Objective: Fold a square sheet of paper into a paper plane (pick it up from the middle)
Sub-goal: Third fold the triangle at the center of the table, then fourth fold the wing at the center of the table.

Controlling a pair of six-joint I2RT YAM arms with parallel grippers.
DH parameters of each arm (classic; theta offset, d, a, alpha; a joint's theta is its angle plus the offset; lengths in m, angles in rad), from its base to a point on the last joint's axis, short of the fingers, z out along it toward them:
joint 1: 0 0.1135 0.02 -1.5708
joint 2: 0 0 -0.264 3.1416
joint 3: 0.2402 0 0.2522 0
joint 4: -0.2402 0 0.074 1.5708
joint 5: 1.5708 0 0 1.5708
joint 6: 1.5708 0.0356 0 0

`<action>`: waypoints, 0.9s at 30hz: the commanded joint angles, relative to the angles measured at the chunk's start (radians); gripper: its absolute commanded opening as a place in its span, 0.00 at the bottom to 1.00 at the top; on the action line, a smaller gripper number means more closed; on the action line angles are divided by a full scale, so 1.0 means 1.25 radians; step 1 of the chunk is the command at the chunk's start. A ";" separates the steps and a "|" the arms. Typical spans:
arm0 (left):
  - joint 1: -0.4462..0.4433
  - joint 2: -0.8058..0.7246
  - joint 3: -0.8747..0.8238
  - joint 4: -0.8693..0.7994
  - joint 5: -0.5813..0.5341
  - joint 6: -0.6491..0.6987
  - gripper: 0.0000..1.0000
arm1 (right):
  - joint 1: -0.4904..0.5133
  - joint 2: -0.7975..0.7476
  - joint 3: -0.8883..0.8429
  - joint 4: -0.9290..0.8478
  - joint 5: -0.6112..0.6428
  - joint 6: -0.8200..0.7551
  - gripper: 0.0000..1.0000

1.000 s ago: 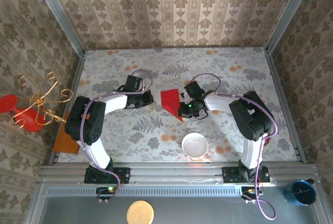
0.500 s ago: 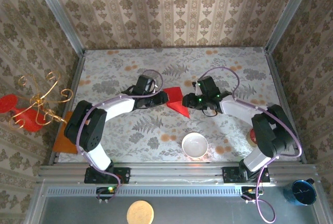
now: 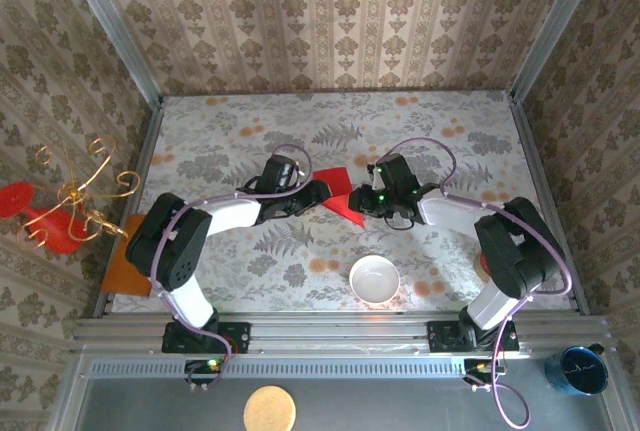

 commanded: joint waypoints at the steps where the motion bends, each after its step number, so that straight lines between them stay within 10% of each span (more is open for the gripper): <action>1: -0.005 0.024 -0.007 0.055 0.028 -0.024 0.57 | 0.002 0.029 0.037 0.014 -0.014 0.007 0.27; 27: 0.016 0.115 0.016 0.171 0.134 -0.035 0.58 | -0.033 0.099 0.039 0.050 -0.008 0.009 0.21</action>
